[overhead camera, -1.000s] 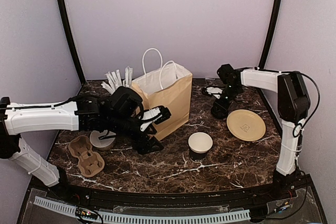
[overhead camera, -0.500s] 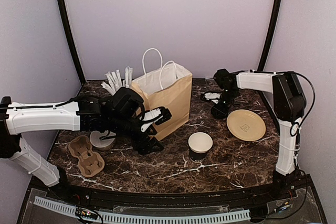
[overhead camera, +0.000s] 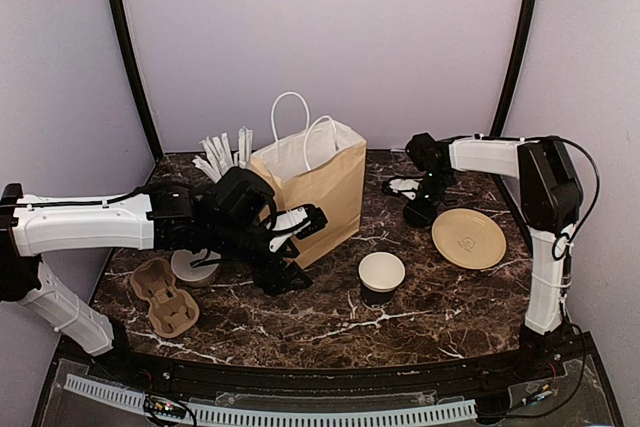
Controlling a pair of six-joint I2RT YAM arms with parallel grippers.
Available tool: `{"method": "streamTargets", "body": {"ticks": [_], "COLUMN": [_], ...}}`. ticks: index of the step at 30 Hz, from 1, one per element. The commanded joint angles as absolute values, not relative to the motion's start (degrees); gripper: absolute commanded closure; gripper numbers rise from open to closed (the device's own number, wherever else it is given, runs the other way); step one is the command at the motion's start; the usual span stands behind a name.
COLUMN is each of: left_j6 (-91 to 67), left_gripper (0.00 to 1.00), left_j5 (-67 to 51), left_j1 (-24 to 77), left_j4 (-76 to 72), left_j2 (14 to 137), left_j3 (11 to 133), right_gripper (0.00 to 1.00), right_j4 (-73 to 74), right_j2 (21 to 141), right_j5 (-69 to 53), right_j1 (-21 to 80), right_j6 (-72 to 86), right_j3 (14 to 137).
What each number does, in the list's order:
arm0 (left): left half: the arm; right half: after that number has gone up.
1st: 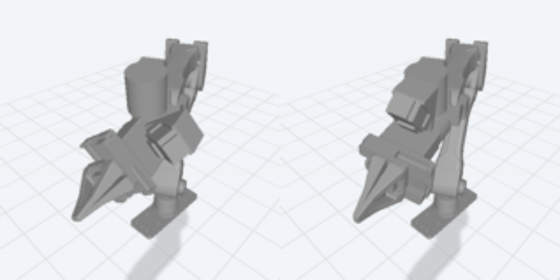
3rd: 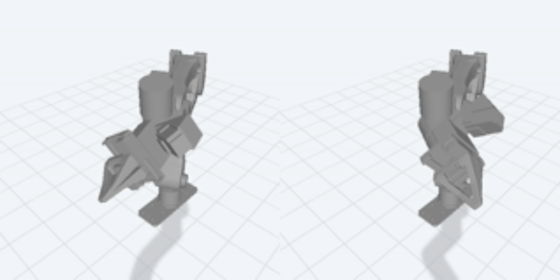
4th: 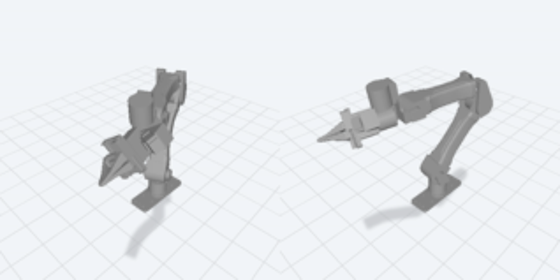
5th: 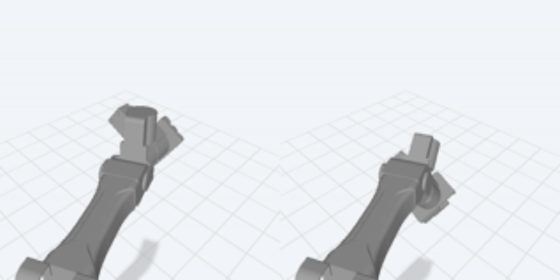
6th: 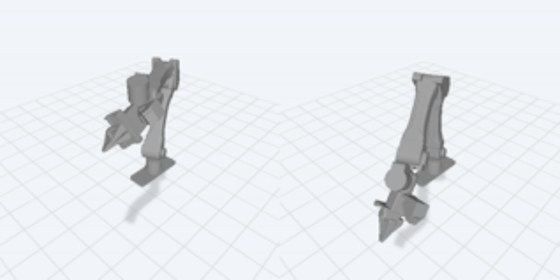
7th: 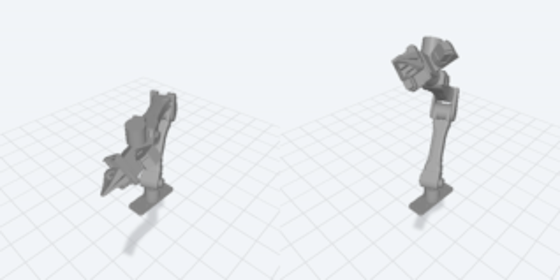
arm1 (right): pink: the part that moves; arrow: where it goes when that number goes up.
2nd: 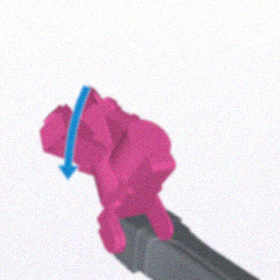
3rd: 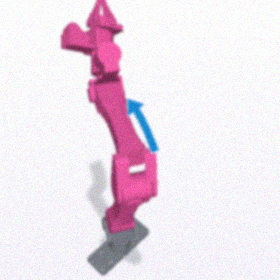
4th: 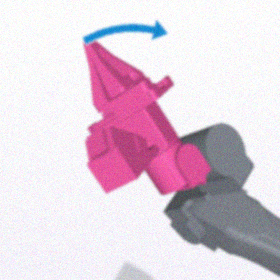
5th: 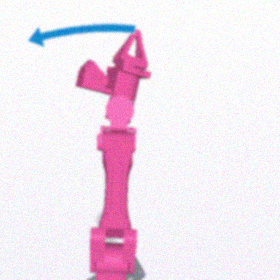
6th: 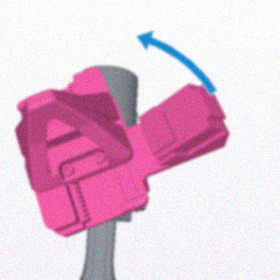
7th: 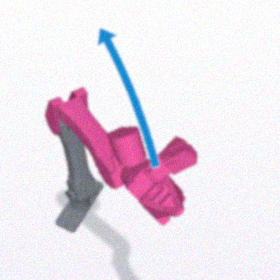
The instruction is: Pack the takeout coffee
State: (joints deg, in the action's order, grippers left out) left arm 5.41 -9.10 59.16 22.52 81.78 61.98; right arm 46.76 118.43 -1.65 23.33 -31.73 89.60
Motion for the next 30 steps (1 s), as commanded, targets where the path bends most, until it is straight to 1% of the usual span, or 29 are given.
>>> {"method": "streamTargets", "body": {"ticks": [1,12,16,20,21,22,23,27,30], "left_j6": [6.32,9.19,10.0,12.78,13.47,14.86,15.65,19.99,21.63], "left_gripper": [0.24,0.21,0.22,0.19,0.11,0.06,0.02,0.01,0.02], "left_j5": [-8.74,-7.07,-4.89,-2.66,-2.6,-2.63,-2.81,-4.81,-6.46], "left_j1": [59.5,59.48,59.5,59.5,59.5,59.5,59.5,59.55,59.86], "left_j4": [23.01,21.7,18.84,8.37,3.26,0.05,-6.34,-22.19,-32.55], "left_j2": [81.54,81.22,81.38,79.46,79.02,78.25,77.72,79.5,81.96], "left_j3": [63.25,65.55,65.85,63.41,62.77,61.53,60.95,59.64,58.72], "right_gripper": [0.97,0.99,1.0,1.0,1.0,1.0,1.0,1.0,0.99], "right_j4": [47.76,52.5,56.42,58.04,58.13,58.44,59.06,61.28,62.83], "right_j2": [118.52,109.34,106.77,101.02,99.47,98.09,96.8,92.17,90.37], "right_j5": [-2.39,-12.92,-19.65,-29.76,-32.88,-35.96,-39.31,-53.2,-61.15], "right_j1": [23.73,23.73,23.73,23.65,23.64,23.64,23.64,23.64,23.64], "right_j6": [-30.36,-28.44,-28.43,-28.24,-27.62,-27.6,-28.16,-30.21,-31.36], "right_j3": [89.48,92.66,95.11,95.36,95.4,95.49,95.72,96.48,97.75]}}
